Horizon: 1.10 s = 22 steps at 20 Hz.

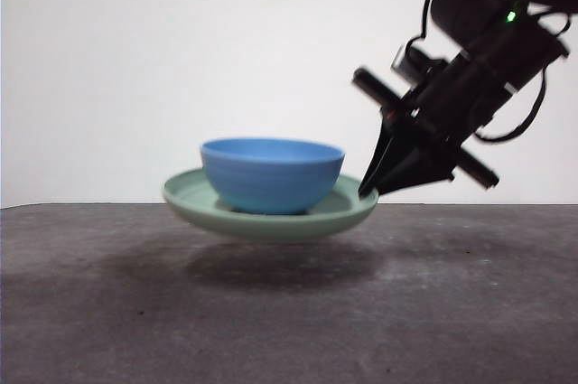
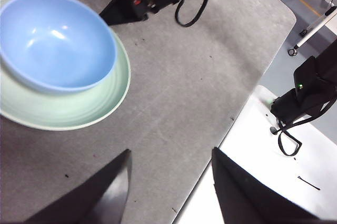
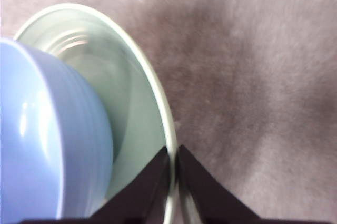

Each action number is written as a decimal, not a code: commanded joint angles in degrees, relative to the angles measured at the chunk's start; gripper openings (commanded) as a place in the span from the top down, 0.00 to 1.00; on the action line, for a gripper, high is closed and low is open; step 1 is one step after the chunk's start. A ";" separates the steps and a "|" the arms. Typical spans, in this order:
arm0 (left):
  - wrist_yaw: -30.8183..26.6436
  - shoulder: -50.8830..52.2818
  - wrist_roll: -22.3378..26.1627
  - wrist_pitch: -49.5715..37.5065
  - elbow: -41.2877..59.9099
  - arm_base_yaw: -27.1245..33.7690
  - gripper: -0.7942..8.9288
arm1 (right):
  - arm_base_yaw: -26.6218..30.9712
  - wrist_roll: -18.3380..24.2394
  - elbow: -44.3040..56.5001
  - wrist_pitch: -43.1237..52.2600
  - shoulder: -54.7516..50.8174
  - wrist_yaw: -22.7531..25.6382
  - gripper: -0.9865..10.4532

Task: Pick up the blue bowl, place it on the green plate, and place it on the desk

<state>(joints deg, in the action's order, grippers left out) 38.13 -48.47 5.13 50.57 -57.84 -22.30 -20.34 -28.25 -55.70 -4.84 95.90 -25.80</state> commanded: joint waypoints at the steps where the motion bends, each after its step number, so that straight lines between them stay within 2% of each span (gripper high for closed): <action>1: 0.61 -0.42 0.85 -0.42 -0.48 -0.22 0.67 | -0.72 -2.89 -1.01 2.34 3.48 0.13 0.90; 11: 0.59 -0.42 0.85 -0.39 -0.48 -0.22 0.67 | -0.98 -2.84 -1.03 2.86 6.75 1.25 0.90; 12: 0.61 -0.42 0.85 -0.39 -0.48 -0.22 0.67 | -0.98 -2.84 -1.03 2.82 6.75 1.25 0.88; 14: 0.61 -0.42 0.85 -0.39 -0.48 -0.22 0.67 | -0.98 -2.86 -1.03 2.71 6.75 1.27 0.78; 16: 0.61 -0.42 0.85 -0.39 -0.48 -0.22 0.67 | -0.94 -2.84 -1.03 2.71 6.49 1.27 0.72; 20: 0.59 -0.42 0.85 -0.39 -0.48 -0.22 0.67 | -0.79 -2.10 -1.03 1.33 2.71 4.15 0.72; 22: 0.59 -0.42 0.85 -0.39 -0.48 -0.22 0.67 | -0.44 0.28 -1.03 -0.92 -1.33 5.84 0.72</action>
<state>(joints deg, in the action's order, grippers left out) 38.13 -48.47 5.13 50.59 -57.84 -22.30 -20.60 -29.47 -55.70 -6.22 94.11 -20.12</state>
